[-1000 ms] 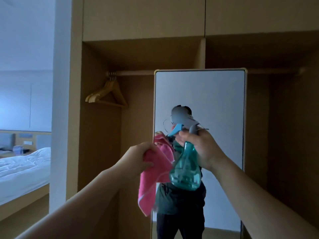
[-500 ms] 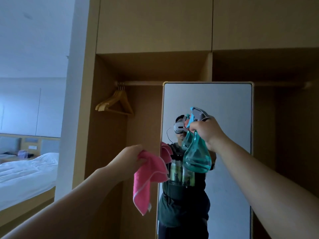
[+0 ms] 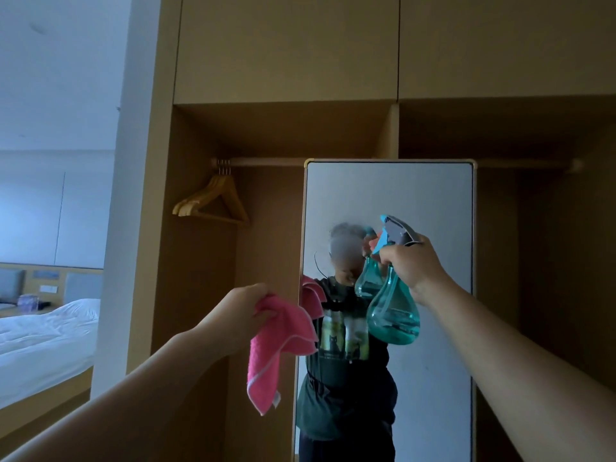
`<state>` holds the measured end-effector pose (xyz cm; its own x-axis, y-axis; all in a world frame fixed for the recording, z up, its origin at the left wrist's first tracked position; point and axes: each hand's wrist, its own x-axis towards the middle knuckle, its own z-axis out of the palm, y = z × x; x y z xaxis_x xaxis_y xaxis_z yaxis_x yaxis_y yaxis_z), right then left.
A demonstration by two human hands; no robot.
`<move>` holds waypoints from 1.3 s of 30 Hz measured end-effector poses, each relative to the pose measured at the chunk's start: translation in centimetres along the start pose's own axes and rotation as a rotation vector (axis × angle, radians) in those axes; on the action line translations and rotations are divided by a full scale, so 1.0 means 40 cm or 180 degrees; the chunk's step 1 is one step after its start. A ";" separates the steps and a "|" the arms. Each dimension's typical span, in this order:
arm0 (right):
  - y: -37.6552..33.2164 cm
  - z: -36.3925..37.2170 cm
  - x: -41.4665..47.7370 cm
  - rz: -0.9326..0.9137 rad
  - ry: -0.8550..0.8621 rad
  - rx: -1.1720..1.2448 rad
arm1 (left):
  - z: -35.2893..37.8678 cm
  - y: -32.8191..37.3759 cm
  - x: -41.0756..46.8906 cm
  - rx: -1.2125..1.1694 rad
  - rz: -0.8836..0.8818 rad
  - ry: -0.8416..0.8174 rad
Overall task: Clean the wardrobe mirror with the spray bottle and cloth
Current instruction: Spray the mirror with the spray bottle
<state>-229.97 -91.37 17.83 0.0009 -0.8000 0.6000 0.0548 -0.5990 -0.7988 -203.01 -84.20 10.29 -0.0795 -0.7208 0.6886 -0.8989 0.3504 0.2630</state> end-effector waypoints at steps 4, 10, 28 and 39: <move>0.002 -0.041 0.011 -0.0020 0.0110 -0.0262 | 0.005 0.013 0.005 -0.0081 -0.0001 -0.0001; -0.007 -0.094 -0.015 -0.0044 0.0207 -0.0272 | 0.028 0.039 0.011 -0.0101 0.0054 -0.0009; -0.021 -0.239 -0.050 0.0061 0.0646 -0.0445 | 0.090 0.124 0.044 -0.0080 0.0210 -0.0086; 0.001 -0.325 -0.038 0.0232 0.0877 -0.0644 | 0.145 0.170 0.072 -0.0215 0.0358 -0.0219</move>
<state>-242.96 -90.62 16.31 -0.2735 -0.8035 0.5288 -0.1345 -0.5124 -0.8481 -211.87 -87.34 10.14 -0.2096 -0.7131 0.6690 -0.8517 0.4692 0.2333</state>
